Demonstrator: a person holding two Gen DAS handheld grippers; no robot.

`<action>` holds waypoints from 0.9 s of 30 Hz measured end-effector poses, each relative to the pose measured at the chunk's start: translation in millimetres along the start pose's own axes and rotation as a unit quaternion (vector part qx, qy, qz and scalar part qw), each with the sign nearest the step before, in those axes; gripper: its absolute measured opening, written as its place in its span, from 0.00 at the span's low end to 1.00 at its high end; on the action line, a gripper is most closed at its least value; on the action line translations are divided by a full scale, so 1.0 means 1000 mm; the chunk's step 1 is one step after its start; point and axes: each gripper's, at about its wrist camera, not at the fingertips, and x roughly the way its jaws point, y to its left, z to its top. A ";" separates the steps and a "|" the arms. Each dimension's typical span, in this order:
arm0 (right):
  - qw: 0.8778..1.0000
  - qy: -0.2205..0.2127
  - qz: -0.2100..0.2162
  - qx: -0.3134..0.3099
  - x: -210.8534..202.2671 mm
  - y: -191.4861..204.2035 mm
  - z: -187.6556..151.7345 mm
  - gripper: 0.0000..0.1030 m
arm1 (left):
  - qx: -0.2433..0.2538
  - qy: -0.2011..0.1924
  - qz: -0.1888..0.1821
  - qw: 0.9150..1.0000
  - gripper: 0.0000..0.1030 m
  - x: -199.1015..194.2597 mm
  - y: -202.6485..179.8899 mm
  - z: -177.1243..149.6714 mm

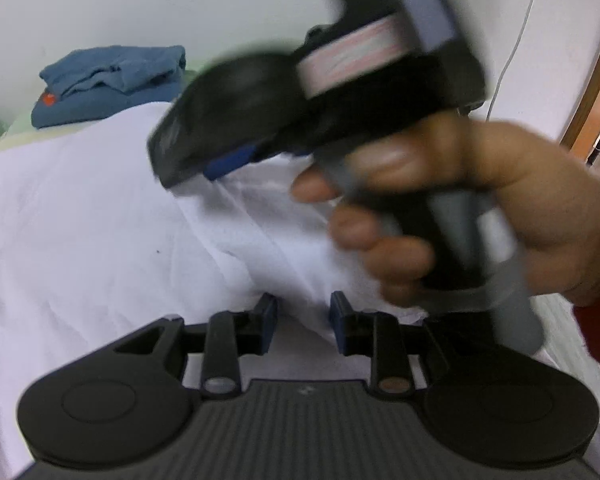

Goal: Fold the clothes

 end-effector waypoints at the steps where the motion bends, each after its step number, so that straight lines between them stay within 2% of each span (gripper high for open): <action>1: 1.000 0.005 -0.016 -0.017 0.006 0.004 -0.001 0.20 | 0.001 0.000 0.000 1.000 0.26 0.000 0.000 0.000; 3: 0.999 0.006 -0.033 -0.024 0.011 0.004 -0.003 0.07 | 0.004 -0.001 0.000 1.000 0.25 0.000 -0.001 0.000; 4: 0.999 0.001 -0.031 -0.018 0.008 0.002 -0.002 0.03 | 0.005 -0.003 -0.002 1.000 0.20 0.000 -0.001 -0.001; 9: 0.998 -0.058 -0.016 0.034 -0.023 -0.005 0.009 0.03 | 0.005 -0.022 -0.002 1.000 0.14 -0.008 0.002 0.007; 13: 0.989 -0.094 0.046 0.107 -0.033 -0.019 0.022 0.03 | -0.005 -0.033 0.010 0.999 0.11 -0.015 0.011 0.017; 16: 0.985 -0.090 0.078 0.123 -0.022 -0.022 0.029 0.03 | -0.011 -0.033 0.019 0.999 0.11 -0.018 0.018 0.022; 20: 0.985 -0.058 0.074 0.145 0.011 -0.024 0.026 0.04 | -0.018 -0.006 0.028 0.999 0.11 -0.008 0.025 0.017; 22: 0.982 -0.039 0.074 0.171 0.025 -0.030 0.020 0.11 | -0.020 0.003 0.027 0.999 0.12 -0.005 0.026 0.013; 24: 0.978 -0.021 0.073 0.195 0.031 -0.037 0.018 0.13 | -0.015 0.006 0.028 0.999 0.12 -0.004 0.025 0.012; 25: 0.975 -0.029 0.076 0.205 0.023 -0.040 0.018 0.13 | -0.013 0.006 0.026 1.000 0.13 -0.005 0.026 0.011; 27: 0.968 -0.072 0.097 0.221 -0.009 -0.048 0.019 0.13 | -0.010 0.005 0.020 1.000 0.15 -0.008 0.029 0.009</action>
